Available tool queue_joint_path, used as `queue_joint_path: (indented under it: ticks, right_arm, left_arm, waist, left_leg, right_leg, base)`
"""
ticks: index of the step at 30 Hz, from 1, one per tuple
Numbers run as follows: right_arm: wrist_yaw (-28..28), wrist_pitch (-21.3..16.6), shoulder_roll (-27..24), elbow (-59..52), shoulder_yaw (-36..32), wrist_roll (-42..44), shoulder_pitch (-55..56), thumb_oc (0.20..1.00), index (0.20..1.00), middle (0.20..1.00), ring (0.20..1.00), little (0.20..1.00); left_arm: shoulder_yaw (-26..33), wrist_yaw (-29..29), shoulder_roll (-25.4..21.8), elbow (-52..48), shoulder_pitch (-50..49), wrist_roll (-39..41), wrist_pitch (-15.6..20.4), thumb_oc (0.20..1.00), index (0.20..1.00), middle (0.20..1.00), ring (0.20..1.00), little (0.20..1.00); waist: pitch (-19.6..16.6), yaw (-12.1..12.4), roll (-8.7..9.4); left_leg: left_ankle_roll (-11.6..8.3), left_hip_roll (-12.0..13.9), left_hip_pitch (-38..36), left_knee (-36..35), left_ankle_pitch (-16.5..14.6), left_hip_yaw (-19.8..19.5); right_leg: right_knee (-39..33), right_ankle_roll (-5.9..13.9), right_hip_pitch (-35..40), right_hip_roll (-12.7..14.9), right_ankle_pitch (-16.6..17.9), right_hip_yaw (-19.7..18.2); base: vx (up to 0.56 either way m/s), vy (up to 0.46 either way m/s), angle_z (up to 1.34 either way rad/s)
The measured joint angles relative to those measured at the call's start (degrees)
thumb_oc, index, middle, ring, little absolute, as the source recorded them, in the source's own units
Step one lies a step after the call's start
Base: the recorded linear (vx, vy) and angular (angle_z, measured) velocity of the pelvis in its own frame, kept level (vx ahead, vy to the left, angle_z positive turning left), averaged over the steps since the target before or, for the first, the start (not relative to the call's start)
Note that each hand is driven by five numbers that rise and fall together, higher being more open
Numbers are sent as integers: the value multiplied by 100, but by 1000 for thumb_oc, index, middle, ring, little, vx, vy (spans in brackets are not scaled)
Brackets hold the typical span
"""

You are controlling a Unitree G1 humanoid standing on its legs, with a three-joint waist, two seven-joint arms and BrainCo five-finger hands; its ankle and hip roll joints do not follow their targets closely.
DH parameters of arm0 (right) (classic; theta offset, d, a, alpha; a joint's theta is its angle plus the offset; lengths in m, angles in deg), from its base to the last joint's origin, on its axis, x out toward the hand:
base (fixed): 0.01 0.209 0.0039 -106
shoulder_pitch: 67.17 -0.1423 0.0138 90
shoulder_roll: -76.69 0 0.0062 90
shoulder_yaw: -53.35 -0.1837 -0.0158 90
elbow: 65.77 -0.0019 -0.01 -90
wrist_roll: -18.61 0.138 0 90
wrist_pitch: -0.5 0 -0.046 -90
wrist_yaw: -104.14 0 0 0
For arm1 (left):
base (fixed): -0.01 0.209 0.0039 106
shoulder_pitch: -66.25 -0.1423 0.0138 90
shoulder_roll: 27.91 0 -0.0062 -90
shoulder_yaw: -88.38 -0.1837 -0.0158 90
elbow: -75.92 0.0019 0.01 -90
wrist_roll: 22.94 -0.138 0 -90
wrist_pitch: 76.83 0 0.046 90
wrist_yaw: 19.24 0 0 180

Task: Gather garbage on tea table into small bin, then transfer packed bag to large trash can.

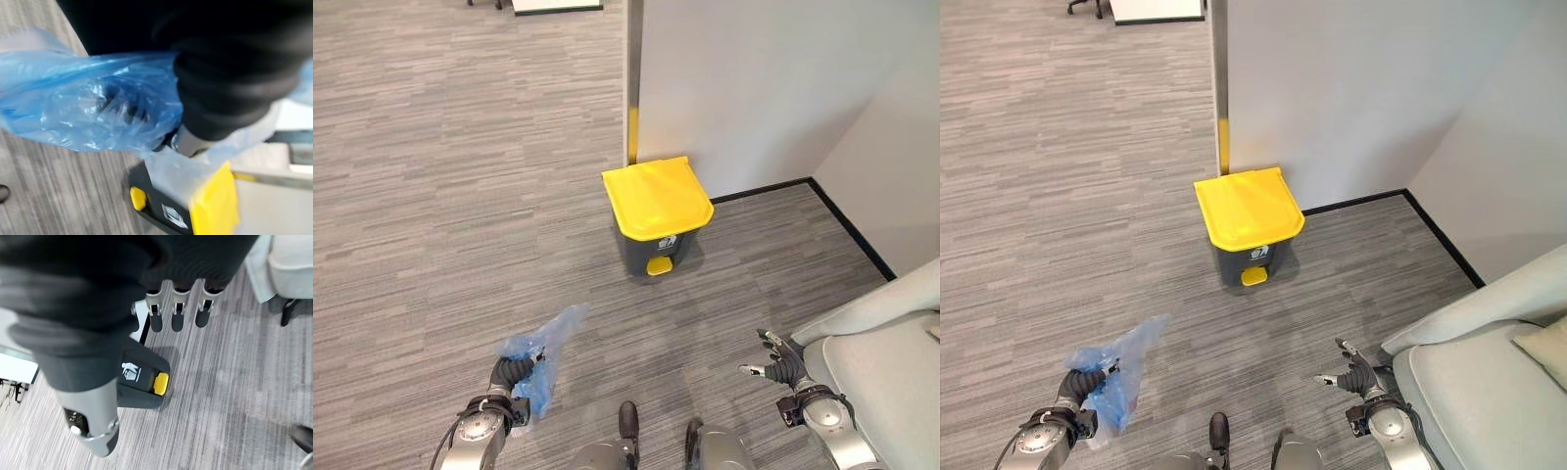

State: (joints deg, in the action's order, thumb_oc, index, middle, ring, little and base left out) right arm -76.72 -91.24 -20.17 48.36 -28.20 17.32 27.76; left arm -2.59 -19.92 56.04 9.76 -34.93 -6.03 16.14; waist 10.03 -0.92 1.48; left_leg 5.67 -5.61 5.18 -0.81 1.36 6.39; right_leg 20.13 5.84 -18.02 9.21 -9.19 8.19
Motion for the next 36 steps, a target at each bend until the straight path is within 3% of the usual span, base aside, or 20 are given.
queue_joint_path:
  ticks: [1, 3, 4, 5, 8, 9, 12, 13, 15, 16, 19, 23, 25, 27, 28, 29, 30, 32, 34, 36]
  right_arm:
    - [12, -3, -17, 13, 5, 0, -19, 1000, 1000, 1000, 1000, 1000]
    - [11, -7, -18, 21, -16, 1, -128, 1000, 1000, 1000, 1000, 1000]
    - [18, 2, -12, 22, -15, 1, -115, 1000, 1000, 1000, 1000, 1000]
    - [17, 5, -11, 25, -15, 2, -66, 1000, 1000, 1000, 1000, 1000]
    - [27, 77, 21, 25, -11, 4, 78, 1000, 1000, 1000, 1000, 1000]
    - [26, 83, 29, 79, -16, 4, 110, 1000, 1000, 1000, 1000, 1000]
    - [26, 84, 34, 260, -46, 9, -41, 1000, 1000, 1000, 1000, 1000]
    - [9, 79, 26, 221, -171, 12, -36, 1000, 1000, 1000, 1000, 1000]
    - [-14, 75, -94, 270, -173, 12, -150, 1000, 1000, 1000, 1000, 1000]
    - [-55, 75, -167, 230, -177, 14, -181, 1000, 1000, 1000, 1000, 1000]
    - [-121, 96, -220, 245, -237, 19, -166, 1000, 1000, 1000, 1000, 1000]
    - [-159, 92, -215, 273, -222, 21, -78, 1000, 1000, 1000, 1000, 1000]
    - [-167, 93, -193, 297, -230, 20, 50, 1000, 1000, 1000, 1000, 1000]
    - [-177, 107, -185, 316, -248, 18, 99, 1000, 1000, 1000, 1000, 1000]
    - [-186, 109, -178, 320, -261, 18, 96, 1000, 1000, 1000, 1000, 1000]
    - [-218, 105, -123, 321, -287, 17, 83, 1000, 1000, 1000, 1000, 1000]
    - [-220, 105, -109, 321, -280, 17, 106, 1000, 1000, 1000, 1000, 1000]
    - [-215, 106, -99, 306, -278, 9, 147, 1000, 1000, 1000, 1000, 1000]
    - [-214, 109, -77, 296, -269, 8, 128, 1000, 1000, 1000, 1000, 1000]
    - [-208, 115, 8, 318, -267, 8, 138, 1000, 1000, 1000, 1000, 1000]
  left_arm:
    - [54, -1, 43, 54, -21, 7, 5, 200, 200, 200, 200, 200]
    - [105, -12, 104, 205, 35, 11, 6, 200, 200, 200, 200, 200]
    - [102, -11, 132, 223, 60, 10, 5, 200, 200, 200, 200, 200]
    - [102, -10, 149, 215, 84, 9, 8, 200, 200, 200, 200, 200]
    - [96, -3, 207, 191, 57, 3, 13, 200, 200, 200, 200, 200]
    - [91, 4, 249, 144, -41, 4, 15, 200, 200, 200, 200, 200]
    - [115, -1, 376, 125, -166, 10, 6, 200, 200, 200, 200, 200]
    - [89, 12, 465, 117, -164, 11, 4, 200, 200, 200, 200, 200]
    - [80, 33, 470, 117, -185, 13, -2, 200, 200, 200, 200, 200]
    - [89, 32, 439, 94, -105, 18, 1, 200, 200, 200, 200, 200]
    - [79, 49, 439, -15, 82, 18, 4, 200, 200, 200, 200, 200]
    - [15, 57, 436, -26, 110, 18, 3, 200, 200, 200, 200, 200]
    - [-111, 52, 433, -26, 82, 17, 3, 200, 200, 200, 200, 200]
    - [-126, 60, 435, -25, 62, 13, 0, 200, 200, 200, 200, 200]
    - [-128, 63, 446, -23, 30, 12, -3, 200, 200, 200, 200, 200]
    - [-127, 63, 428, -10, 49, 10, -18, 200, 200, 200, 200, 200]
    - [-130, 63, 427, -11, 73, 9, -21, 200, 200, 200, 200, 200]
    - [-124, 63, 362, -32, 120, 0, -21, 200, 200, 200, 200, 200]
    - [-122, 44, 225, -18, 168, -5, -32, 200, 200, 200, 200, 200]
    - [-104, 14, 66, -15, 244, -8, -41, 200, 200, 200, 200, 200]
  waist:
    - [20, 24, -56]
    - [74, -16, -114]
    - [139, -42, -133]
    - [146, -53, -134]
    - [141, -123, -58]
    - [87, -119, -29]
    - [57, -129, -123]
    - [35, -105, -90]
    - [14, -20, -68]
    - [-45, -22, 63]
    - [-5, -15, 218]
    - [37, -27, 199]
    - [42, -11, 104]
    - [88, -35, 4]
    - [75, -27, -94]
    - [69, -55, -128]
    - [66, -59, -115]
    - [26, -53, -76]
    - [34, -42, -40]
    - [49, -17, -3]
  left_leg:
    - [-45, 24, -11, 92, -229, -35]
    - [-106, 33, -85, 239, -376, -131]
    - [-153, 19, -267, 254, -506, -241]
    - [-218, 15, -371, 257, -590, -330]
    - [-380, 52, -770, 243, -788, -660]
    - [-444, 192, -988, 244, -861, -751]
    - [-715, 577, -955, 718, -957, -698]
    - [-748, 690, -734, 1349, -957, -418]
    - [-786, 929, -628, 2098, -934, -254]
    - [-894, 1046, -205, 2564, -951, -160]
    - [-961, 1053, 193, 1907, -979, 8]
    - [-1120, 1163, 701, 1215, -626, 420]
    - [-1070, 1323, 808, 1121, -215, 694]
    - [-900, 1324, 502, 716, 12, 1043]
    - [-882, 1227, 22, 276, 24, 867]
    - [-644, 1066, -285, -147, 335, 782]
    - [-635, 968, -376, -232, 341, 812]
    - [-366, 690, -417, -265, 271, 914]
    - [-295, 542, -345, -222, 259, 1000]
    - [-217, 438, -324, -232, 205, 1015]
  right_leg:
    - [17, 43, -187, -11, 186, 26]
    - [-549, 172, -251, 37, 575, 29]
    - [-1249, 154, -277, 98, 1007, 112]
    - [-1511, 169, -215, 139, 1200, 174]
    - [-1677, 51, 127, 139, 1472, 342]
    - [-1625, -175, 323, 47, 1824, 406]
    - [-1499, -387, 540, -232, 1722, 676]
    - [-1603, -549, 723, -346, 1673, 770]
    - [-1684, -817, 1007, -608, 1552, 750]
    - [-1807, -1008, 1146, -628, 1419, 764]
    - [-2025, -1060, 1365, -632, 1395, 843]
    - [-2463, -918, 1858, -753, 1303, 1037]
    - [-2428, -943, 1987, -838, 1285, 1066]
    - [-2322, -781, 1981, -816, 1178, 986]
    - [-2176, -653, 2000, -819, 1100, 873]
    - [-1930, -473, 1959, -710, 985, 773]
    - [-1829, -391, 1959, -601, 928, 754]
    - [-1279, -163, 1658, -243, 686, 645]
    - [-662, -112, 1340, 33, 424, 573]
    - [-355, -4, 1074, 176, 389, 516]
  base:
    - [311, -151, 8]
    - [363, -223, 22]
    - [416, -310, 45]
    - [435, -333, 44]
    - [212, -170, 62]
    - [372, -367, 58]
    - [240, -251, 26]
    - [211, -205, 15]
    - [223, -183, -18]
    - [254, -148, -12]
    - [103, -25, 12]
    - [147, 23, 14]
    - [105, 143, 4]
    - [232, 269, -16]
    - [162, 263, -33]
    - [109, 242, -30]
    - [72, 267, -13]
    - [46, 178, -11]
    - [42, 95, -3]
    - [93, 87, 1]
